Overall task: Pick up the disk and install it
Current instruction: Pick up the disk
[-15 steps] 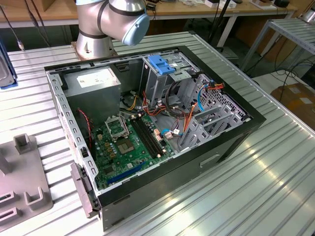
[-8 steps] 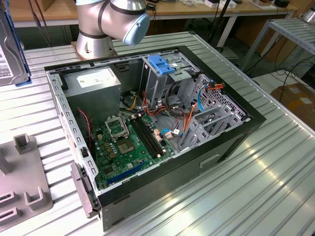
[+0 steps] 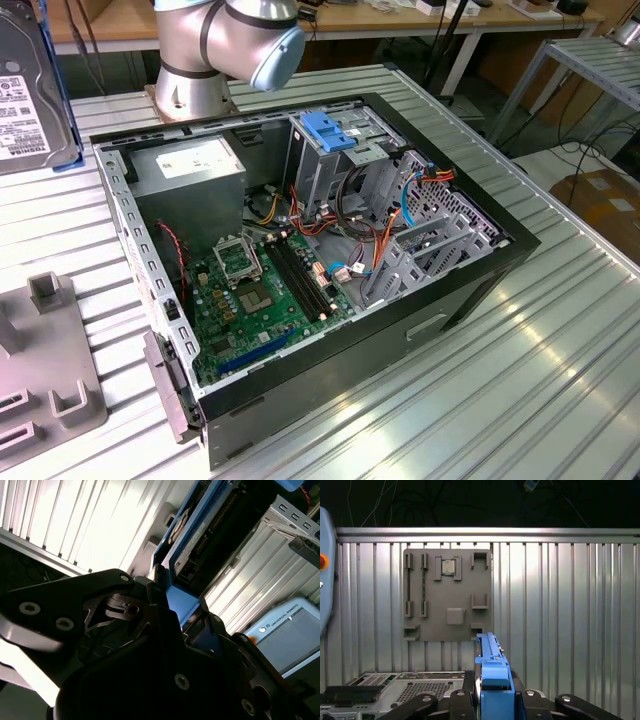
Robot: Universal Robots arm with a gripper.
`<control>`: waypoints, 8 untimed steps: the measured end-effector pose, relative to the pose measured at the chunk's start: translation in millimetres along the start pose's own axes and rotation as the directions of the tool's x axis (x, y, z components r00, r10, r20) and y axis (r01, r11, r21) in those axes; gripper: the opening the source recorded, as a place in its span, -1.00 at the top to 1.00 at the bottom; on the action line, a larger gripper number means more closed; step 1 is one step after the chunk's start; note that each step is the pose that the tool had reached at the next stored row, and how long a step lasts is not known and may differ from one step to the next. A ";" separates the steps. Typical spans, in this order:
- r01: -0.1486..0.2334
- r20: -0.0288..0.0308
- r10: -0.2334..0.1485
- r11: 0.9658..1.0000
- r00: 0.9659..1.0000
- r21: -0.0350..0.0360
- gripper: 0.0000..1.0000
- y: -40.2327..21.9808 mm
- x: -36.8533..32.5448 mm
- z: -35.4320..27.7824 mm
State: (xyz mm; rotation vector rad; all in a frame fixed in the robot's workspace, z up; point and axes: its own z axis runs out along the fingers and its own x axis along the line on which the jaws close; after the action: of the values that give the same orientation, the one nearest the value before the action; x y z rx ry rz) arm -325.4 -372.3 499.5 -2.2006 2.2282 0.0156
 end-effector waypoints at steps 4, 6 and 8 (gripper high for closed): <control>0.000 0.000 0.000 1.000 1.000 0.000 0.26 -6.1 -0.1 0.0; 0.000 0.000 0.000 1.000 1.000 0.000 0.26 -10.8 -0.1 0.1; 0.000 0.000 0.000 1.000 1.000 0.000 0.26 -14.9 -0.2 0.0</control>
State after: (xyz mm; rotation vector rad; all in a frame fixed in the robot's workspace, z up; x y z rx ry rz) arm -310.5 -372.3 499.5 -2.2006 2.2282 0.0155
